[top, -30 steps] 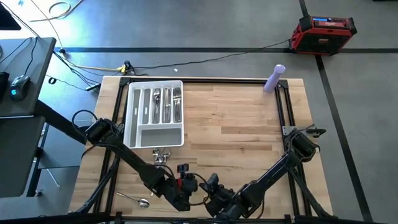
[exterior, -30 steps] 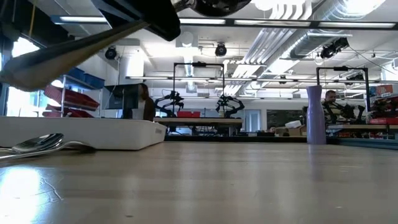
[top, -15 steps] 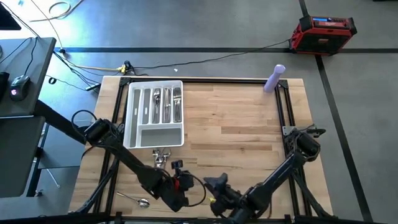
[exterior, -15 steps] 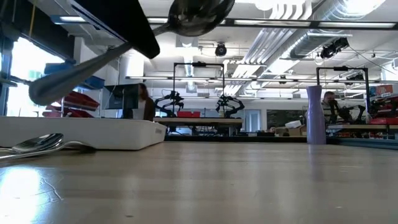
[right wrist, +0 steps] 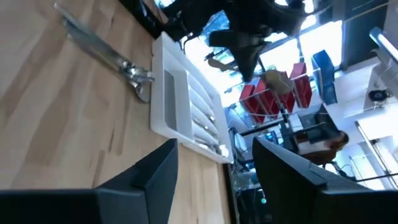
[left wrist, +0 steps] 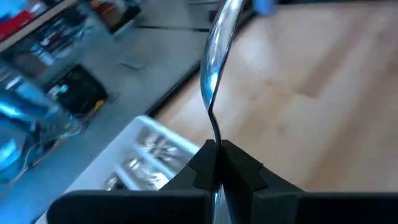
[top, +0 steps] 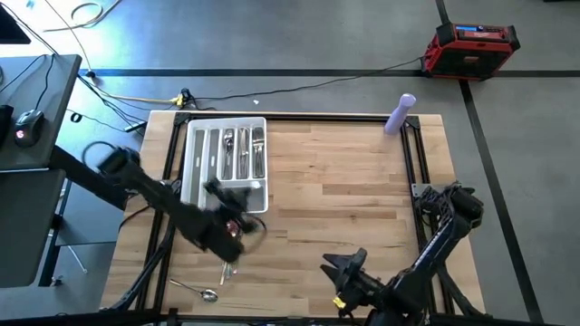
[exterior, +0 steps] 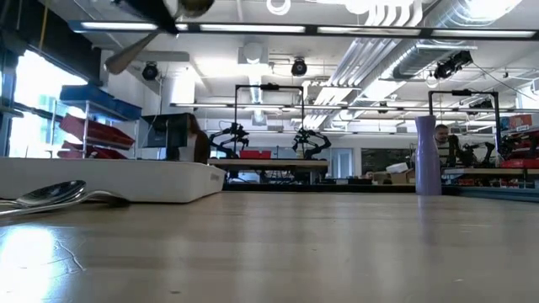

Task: Sort silverware
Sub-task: Put the spoon in the silverware tray

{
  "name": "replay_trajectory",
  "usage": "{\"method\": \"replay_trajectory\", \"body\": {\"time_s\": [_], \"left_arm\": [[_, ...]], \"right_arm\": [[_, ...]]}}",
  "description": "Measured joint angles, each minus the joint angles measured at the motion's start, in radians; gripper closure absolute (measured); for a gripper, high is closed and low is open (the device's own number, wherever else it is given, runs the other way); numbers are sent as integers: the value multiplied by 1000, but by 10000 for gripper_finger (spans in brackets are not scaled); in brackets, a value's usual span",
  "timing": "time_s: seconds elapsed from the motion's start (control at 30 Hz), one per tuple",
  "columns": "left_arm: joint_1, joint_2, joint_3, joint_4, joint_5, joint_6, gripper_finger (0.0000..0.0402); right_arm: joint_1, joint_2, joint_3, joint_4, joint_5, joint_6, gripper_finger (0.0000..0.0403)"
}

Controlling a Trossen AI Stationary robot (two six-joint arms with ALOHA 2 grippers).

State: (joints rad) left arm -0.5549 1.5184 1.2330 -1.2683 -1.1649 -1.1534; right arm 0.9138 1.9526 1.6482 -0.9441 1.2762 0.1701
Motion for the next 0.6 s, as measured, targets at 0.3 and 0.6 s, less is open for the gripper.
{"method": "replay_trajectory", "body": {"time_s": [0.3, 0.6], "left_arm": [[220, -607, -592, 609, 130, 252, 401], [457, -851, -1005, 1304, 244, 597, 401]], "right_arm": [[3, 3, 0, -36, -12, 40, 242], [-11, 4, 0, -32, -15, 37, 242]]}}
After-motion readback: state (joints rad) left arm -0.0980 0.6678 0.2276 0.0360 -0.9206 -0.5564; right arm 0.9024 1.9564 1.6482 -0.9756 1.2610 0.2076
